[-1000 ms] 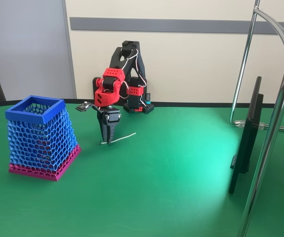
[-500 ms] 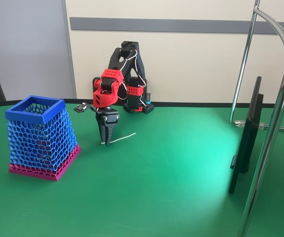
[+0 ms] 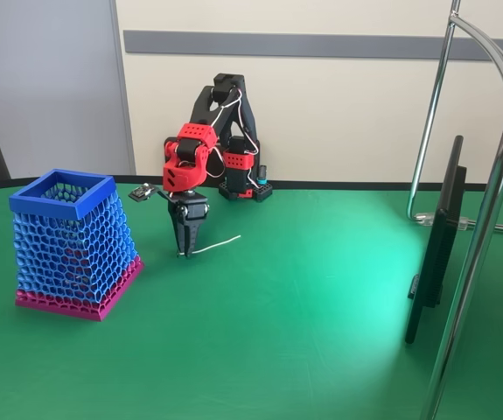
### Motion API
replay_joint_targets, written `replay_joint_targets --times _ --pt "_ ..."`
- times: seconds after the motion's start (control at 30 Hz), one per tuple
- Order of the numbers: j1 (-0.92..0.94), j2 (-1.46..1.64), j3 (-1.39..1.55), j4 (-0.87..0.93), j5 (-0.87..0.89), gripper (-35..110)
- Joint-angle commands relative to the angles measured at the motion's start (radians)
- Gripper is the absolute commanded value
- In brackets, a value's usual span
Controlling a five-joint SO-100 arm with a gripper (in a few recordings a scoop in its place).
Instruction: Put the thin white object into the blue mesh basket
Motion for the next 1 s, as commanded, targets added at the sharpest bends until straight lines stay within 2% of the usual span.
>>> replay_joint_targets --times 0.0,0.6,0.97 --pt "0.012 0.002 -0.044 0.015 -0.009 15" --pt "0.037 -0.034 -0.092 0.067 -0.049 9" --pt "0.026 -0.011 -0.086 0.018 -0.018 6"
